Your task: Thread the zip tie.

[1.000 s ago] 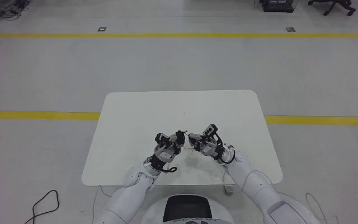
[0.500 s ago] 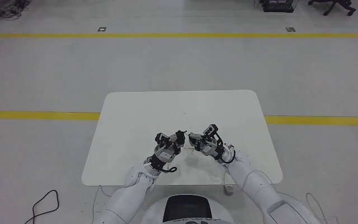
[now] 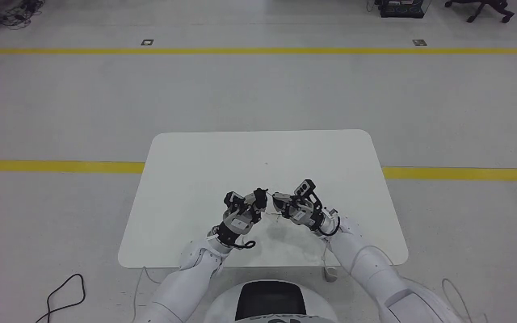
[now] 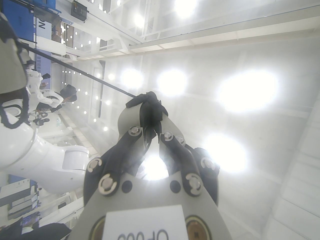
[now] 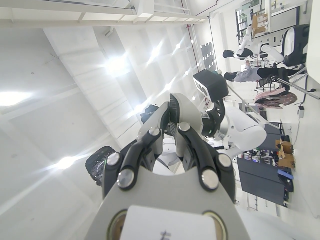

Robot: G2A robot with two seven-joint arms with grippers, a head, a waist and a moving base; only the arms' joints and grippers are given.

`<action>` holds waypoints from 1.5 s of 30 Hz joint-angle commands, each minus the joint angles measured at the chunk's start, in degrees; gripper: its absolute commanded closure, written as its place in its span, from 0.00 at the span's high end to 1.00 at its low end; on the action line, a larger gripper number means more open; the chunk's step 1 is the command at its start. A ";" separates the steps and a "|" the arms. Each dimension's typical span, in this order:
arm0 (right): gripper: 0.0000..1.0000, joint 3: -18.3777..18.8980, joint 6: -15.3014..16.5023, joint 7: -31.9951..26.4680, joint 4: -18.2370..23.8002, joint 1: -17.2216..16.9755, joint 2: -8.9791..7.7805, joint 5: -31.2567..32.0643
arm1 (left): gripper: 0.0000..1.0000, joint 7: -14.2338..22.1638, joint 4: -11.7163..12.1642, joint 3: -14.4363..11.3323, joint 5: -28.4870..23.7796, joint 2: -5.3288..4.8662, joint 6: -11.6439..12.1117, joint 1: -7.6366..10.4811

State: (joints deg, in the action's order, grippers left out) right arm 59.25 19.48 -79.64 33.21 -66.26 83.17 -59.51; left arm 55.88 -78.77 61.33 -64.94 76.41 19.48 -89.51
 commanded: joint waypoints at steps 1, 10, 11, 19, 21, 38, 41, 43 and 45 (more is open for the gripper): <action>0.00 0.20 0.00 0.00 -0.15 -0.04 0.05 0.19 | 0.00 0.00 0.00 0.00 0.00 0.00 0.00 0.00; 1.00 1.63 0.00 0.74 -1.99 0.18 0.35 -0.32 | 0.00 0.00 0.00 0.00 0.00 0.00 0.00 0.00; 1.00 1.89 0.00 0.74 -1.97 0.14 0.39 -0.53 | 0.00 0.00 0.00 0.00 0.00 0.00 0.00 0.00; 1.00 2.11 0.00 1.30 -1.70 0.23 0.48 -0.35 | 0.00 0.00 0.00 0.00 0.00 0.00 0.00 0.00; 1.00 2.11 0.00 1.30 -1.70 0.23 0.48 -0.35 | 0.00 0.00 0.00 0.00 0.00 0.00 0.00 0.00; 1.00 13.33 0.00 7.68 16.54 -8.95 -2.57 8.09 | 0.00 -0.49 -10.51 1.67 -7.40 -0.90 -7.72 -5.82; 1.00 15.50 0.00 8.68 20.55 -11.09 -2.78 9.38 | 0.00 -0.56 -11.95 2.25 -8.77 -1.04 -7.91 -6.91; 1.00 16.36 0.00 8.68 22.66 -12.11 -2.82 10.43 | 0.00 -0.34 -12.49 2.66 -9.32 -1.12 -7.71 -7.31; 1.00 16.80 0.00 9.19 23.38 -12.66 -2.80 10.81 | 0.00 0.89 -13.40 2.86 -10.21 -1.20 -7.98 -7.78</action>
State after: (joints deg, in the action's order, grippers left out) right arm 75.96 19.48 -70.56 56.50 -78.84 80.36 -48.75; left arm 55.99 -91.71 64.12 -74.65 75.25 11.73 -97.07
